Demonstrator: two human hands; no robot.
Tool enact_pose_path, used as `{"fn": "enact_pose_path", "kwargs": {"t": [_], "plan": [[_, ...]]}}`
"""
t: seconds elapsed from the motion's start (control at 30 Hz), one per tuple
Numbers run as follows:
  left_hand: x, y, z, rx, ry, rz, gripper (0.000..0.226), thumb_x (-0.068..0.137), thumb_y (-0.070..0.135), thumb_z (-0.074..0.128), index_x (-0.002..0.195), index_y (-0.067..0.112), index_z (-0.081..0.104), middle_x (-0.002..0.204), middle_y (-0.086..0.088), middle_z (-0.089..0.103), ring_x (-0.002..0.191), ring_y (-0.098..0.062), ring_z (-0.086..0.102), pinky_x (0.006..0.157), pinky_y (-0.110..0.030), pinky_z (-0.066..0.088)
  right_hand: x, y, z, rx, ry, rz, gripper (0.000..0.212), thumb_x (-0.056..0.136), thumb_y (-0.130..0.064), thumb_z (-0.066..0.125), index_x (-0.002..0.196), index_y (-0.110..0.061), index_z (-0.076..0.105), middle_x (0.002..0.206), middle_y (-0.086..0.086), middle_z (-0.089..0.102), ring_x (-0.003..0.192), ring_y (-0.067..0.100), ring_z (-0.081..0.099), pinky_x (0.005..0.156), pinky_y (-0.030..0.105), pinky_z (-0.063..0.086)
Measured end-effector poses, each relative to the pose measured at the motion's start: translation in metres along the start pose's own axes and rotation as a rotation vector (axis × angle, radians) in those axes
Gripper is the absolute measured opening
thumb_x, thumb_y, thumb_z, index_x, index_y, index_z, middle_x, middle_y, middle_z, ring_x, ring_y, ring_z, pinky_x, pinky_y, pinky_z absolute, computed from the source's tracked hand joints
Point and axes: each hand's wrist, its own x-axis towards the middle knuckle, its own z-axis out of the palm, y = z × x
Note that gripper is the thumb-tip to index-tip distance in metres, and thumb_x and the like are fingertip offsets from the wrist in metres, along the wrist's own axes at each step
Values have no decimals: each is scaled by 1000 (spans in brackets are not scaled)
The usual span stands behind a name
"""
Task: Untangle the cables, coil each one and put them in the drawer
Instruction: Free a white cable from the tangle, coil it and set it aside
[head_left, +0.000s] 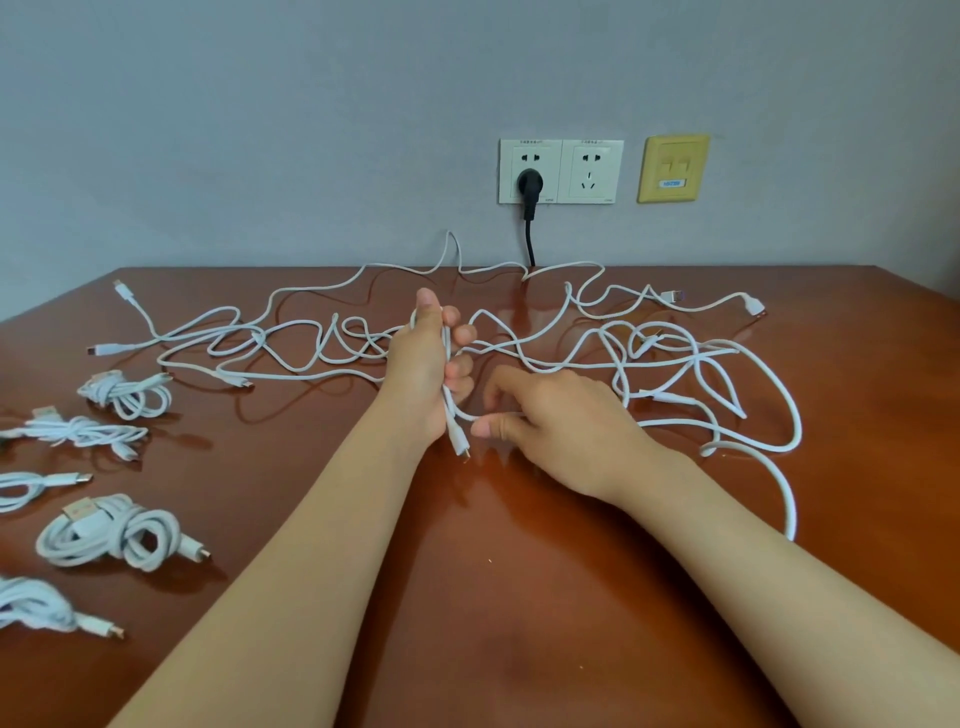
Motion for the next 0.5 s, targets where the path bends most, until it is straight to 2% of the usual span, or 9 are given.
{"fn": "enact_pose_path", "kwargs": {"t": [0.1, 0.17, 0.23, 0.3, 0.37, 0.43, 0.5], "plan": [[-1, -2, 2, 56, -2, -4, 42, 100, 46, 25, 71, 20, 38, 41, 12, 42, 25, -2, 23, 29, -9, 16, 1, 1, -2, -55, 37, 58, 28, 87, -48, 55, 89, -21, 47, 74, -8, 56, 81, 16, 50, 65, 30, 29], [-2, -6, 5, 114, 21, 16, 41, 100, 45, 28, 72, 19, 41, 40, 11, 43, 26, -4, 24, 30, -9, 16, 0, 1, -1, -59, 44, 34, 25, 87, -42, 59, 84, -20, 46, 75, -9, 52, 80, 15, 48, 65, 29, 30], [-2, -8, 7, 223, 83, 81, 40, 101, 43, 30, 72, 17, 43, 38, 10, 43, 26, -5, 25, 31, -10, 17, 0, -1, 1, 17, 34, -61, 18, 89, -30, 59, 83, -17, 48, 83, -8, 47, 88, 18, 50, 70, 30, 36], [-1, -9, 8, 366, 152, 173, 41, 101, 39, 30, 71, 16, 44, 34, 9, 42, 25, -5, 27, 30, -12, 19, 1, -1, 6, 92, 19, -203, 16, 91, -22, 50, 85, -9, 57, 94, -3, 43, 95, 23, 49, 78, 31, 39], [-2, -8, 8, 422, 186, 216, 41, 102, 38, 30, 69, 16, 43, 31, 9, 41, 24, -5, 28, 30, -12, 21, 3, 1, 12, 106, -6, -280, 31, 87, -19, 39, 94, -1, 63, 97, -1, 38, 91, 19, 43, 83, 27, 38], [-2, -6, 6, 397, 200, 196, 41, 102, 38, 30, 70, 16, 44, 31, 10, 40, 23, -4, 27, 30, -11, 21, 4, 4, 11, 138, -2, -281, 36, 85, -15, 37, 101, 1, 65, 97, 0, 39, 92, 13, 39, 86, 16, 33], [-3, -7, 5, 393, 193, 167, 41, 101, 39, 30, 71, 15, 44, 34, 10, 42, 24, -4, 27, 30, -10, 21, 4, 5, 9, 166, 39, -266, 32, 86, -15, 41, 101, -1, 65, 97, 6, 50, 93, 17, 47, 87, 19, 36]]}}
